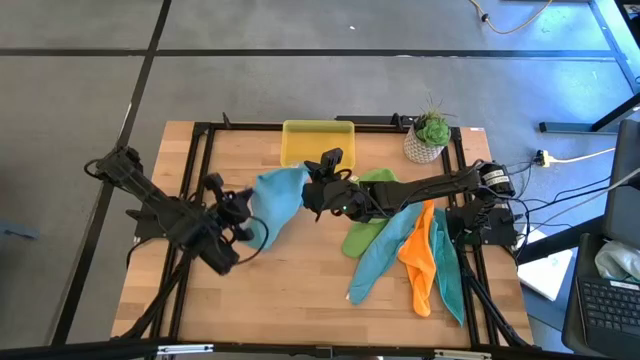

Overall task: Fold microfiber towels
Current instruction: Fold the left blue cloth

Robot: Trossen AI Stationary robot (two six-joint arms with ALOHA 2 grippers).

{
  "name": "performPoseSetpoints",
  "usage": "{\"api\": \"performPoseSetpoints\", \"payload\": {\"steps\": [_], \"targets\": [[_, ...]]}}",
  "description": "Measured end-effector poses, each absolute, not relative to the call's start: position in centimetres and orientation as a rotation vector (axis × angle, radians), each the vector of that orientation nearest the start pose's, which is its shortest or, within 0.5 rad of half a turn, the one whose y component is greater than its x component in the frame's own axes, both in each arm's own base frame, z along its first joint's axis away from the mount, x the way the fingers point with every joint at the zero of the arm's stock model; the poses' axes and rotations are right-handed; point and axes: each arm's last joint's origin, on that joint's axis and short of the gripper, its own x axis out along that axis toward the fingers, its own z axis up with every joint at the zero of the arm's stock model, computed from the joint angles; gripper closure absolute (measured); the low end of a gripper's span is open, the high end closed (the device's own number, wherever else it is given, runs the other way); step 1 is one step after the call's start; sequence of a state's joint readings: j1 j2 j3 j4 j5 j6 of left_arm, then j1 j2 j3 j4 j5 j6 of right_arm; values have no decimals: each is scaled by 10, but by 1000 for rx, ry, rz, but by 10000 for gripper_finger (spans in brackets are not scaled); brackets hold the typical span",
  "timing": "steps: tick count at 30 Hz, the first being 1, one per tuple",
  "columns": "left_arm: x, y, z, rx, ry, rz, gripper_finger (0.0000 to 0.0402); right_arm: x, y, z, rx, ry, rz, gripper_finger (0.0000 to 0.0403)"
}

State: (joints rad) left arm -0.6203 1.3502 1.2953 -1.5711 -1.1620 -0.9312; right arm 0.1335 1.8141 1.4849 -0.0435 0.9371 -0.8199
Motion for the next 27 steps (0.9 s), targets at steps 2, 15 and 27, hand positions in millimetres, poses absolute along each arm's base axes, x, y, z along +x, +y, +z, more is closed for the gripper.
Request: {"api": "performPoseSetpoints", "payload": {"steps": [2,15,27], "targets": [[178,-90,335,438,663,795,401,412,32,310,-980,686,-634,396],[153,-49,367,633,545,944,401,406,-12,358,-911,695,-755,398],[136,-32,379,656,505,1020,401,382,-19,383,-777,601,-591,396]]}}
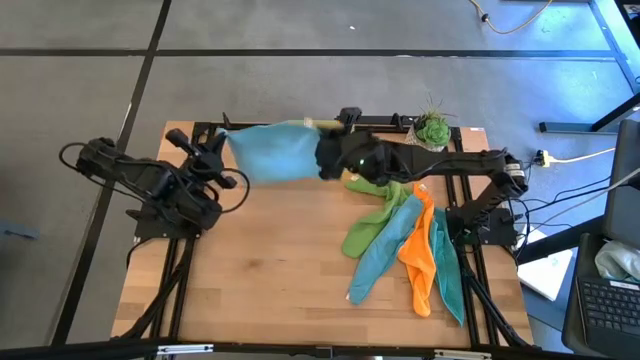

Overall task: Fold microfiber towels
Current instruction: Fold the left blue cloth

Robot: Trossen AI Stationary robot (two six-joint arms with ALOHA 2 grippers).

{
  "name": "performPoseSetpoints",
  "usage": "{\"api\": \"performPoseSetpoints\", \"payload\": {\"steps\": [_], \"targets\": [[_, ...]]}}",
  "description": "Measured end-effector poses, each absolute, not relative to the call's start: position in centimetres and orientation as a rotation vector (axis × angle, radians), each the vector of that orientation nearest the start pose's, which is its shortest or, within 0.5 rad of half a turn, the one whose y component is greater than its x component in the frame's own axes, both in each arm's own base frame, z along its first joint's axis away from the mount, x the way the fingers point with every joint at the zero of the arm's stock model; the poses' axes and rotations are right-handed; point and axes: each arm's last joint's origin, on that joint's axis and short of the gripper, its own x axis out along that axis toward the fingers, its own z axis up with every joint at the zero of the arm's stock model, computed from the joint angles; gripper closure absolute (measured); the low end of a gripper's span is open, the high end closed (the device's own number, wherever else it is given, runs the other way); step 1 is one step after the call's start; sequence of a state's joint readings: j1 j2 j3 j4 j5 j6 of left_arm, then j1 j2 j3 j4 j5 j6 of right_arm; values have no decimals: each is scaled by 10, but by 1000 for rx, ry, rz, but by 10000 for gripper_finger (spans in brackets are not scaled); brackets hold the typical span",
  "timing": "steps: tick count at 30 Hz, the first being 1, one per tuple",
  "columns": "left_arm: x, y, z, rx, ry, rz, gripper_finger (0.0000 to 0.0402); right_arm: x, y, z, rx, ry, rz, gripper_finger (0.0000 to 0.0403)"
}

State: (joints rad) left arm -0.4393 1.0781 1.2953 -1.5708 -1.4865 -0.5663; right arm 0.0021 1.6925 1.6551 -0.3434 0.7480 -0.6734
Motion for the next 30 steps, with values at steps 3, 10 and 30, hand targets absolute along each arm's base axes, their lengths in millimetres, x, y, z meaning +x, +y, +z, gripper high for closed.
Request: {"api": "performPoseSetpoints", "payload": {"steps": [3,10,30], "targets": [[135,-38,376,575,575,903,401,376,-6,367,-700,697,-417,396],[143,-69,365,257,684,603,401,365,24,344,-455,836,-81,396],[157,-219,288,-146,909,285,401,336,134,213,-30,750,511,396]]}}
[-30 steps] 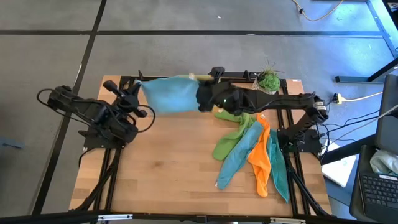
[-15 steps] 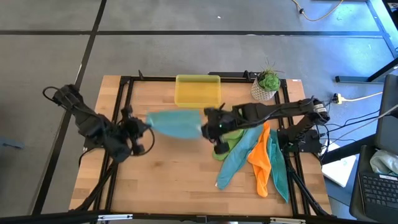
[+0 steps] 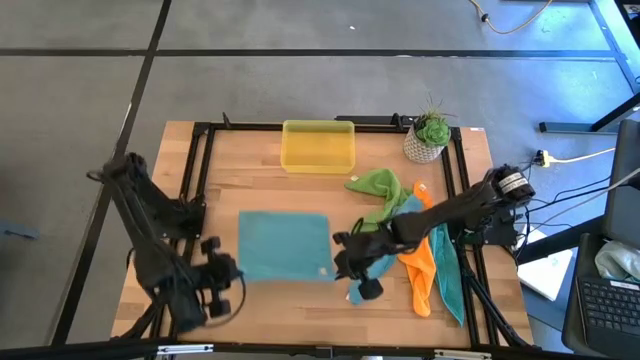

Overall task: Fold microfiber towels
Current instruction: Fold the left blue cloth

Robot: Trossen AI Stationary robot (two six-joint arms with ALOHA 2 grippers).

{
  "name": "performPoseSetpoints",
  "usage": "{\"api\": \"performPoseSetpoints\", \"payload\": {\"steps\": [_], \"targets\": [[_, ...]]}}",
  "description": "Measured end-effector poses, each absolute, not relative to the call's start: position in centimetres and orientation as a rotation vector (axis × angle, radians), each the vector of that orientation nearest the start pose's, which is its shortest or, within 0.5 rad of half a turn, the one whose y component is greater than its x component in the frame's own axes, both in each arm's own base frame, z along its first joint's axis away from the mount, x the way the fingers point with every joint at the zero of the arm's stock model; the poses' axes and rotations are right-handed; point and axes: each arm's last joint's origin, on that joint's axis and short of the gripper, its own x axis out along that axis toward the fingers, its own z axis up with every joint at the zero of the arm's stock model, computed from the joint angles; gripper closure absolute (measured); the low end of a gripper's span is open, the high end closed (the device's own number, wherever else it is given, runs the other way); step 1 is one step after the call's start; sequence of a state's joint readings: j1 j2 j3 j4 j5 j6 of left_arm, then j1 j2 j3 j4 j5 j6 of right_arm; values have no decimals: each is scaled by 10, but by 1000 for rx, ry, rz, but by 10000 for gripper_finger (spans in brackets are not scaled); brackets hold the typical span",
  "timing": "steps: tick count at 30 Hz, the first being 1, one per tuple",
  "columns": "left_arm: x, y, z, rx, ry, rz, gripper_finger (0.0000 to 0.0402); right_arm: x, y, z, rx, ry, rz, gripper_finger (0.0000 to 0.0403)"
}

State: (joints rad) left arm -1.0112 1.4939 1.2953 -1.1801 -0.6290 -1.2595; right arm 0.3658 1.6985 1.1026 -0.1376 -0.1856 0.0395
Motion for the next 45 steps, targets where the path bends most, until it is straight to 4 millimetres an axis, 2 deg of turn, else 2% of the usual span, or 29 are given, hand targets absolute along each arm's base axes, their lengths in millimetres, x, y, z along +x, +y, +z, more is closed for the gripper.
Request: {"api": "performPoseSetpoints", "payload": {"steps": [4,7,9,13,17,23,30,36,45], "targets": [[165,-242,257,-130,945,339,401,329,143,201,5,687,534,396],[169,-249,239,-100,979,381,401,328,144,198,9,660,559,396],[174,-247,232,-76,1001,415,401,330,138,198,4,656,563,396],[182,-232,228,-38,1030,545,401,340,111,193,-20,668,488,396],[186,-218,216,7,1055,613,401,349,86,177,-30,728,398,396],[185,-177,191,137,1148,819,401,363,45,159,-162,749,140,396],[187,-147,172,205,1169,924,401,366,7,157,-182,760,19,396],[189,-134,163,227,1174,961,401,366,-14,155,-183,767,-8,396],[190,-127,155,228,1192,946,401,372,-21,138,-149,779,14,383]]}}
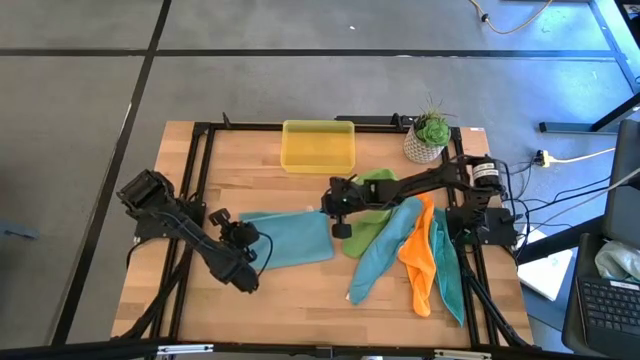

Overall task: Fold microfiber towels
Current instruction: Fold the left blue cloth

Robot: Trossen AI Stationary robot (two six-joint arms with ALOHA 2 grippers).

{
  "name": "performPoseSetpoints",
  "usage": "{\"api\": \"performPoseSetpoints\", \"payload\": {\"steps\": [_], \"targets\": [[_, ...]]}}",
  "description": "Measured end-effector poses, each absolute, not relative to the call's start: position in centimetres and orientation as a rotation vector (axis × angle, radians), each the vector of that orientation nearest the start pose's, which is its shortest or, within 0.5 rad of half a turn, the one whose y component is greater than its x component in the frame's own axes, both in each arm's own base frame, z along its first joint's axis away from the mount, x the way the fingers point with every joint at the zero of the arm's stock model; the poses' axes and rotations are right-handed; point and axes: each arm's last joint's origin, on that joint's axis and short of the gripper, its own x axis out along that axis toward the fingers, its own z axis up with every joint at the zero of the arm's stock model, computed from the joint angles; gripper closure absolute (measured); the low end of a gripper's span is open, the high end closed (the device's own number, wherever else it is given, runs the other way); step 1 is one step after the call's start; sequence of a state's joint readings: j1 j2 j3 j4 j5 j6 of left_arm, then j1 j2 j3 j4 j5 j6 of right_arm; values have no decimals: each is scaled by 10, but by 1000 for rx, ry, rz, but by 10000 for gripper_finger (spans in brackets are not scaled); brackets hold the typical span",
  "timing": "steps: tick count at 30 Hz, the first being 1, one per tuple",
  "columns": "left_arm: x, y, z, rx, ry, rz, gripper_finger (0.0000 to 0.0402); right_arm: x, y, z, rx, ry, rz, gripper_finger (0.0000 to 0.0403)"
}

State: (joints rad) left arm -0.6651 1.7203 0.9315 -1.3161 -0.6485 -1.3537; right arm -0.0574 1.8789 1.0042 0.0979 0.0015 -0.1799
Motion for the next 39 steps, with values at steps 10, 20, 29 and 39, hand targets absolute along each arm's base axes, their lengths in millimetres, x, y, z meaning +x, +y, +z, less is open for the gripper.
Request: {"api": "performPoseSetpoints", "payload": {"steps": [10,20,29,39], "targets": [[189,-124,156,256,1202,960,340,372,-24,137,-133,781,-99,305],[191,-123,157,304,1125,956,308,371,-22,137,-108,784,-124,298],[187,-135,161,296,1141,912,308,370,0,136,-103,807,-21,317],[176,-167,171,184,1045,850,308,366,-68,138,231,761,-144,275]]}}
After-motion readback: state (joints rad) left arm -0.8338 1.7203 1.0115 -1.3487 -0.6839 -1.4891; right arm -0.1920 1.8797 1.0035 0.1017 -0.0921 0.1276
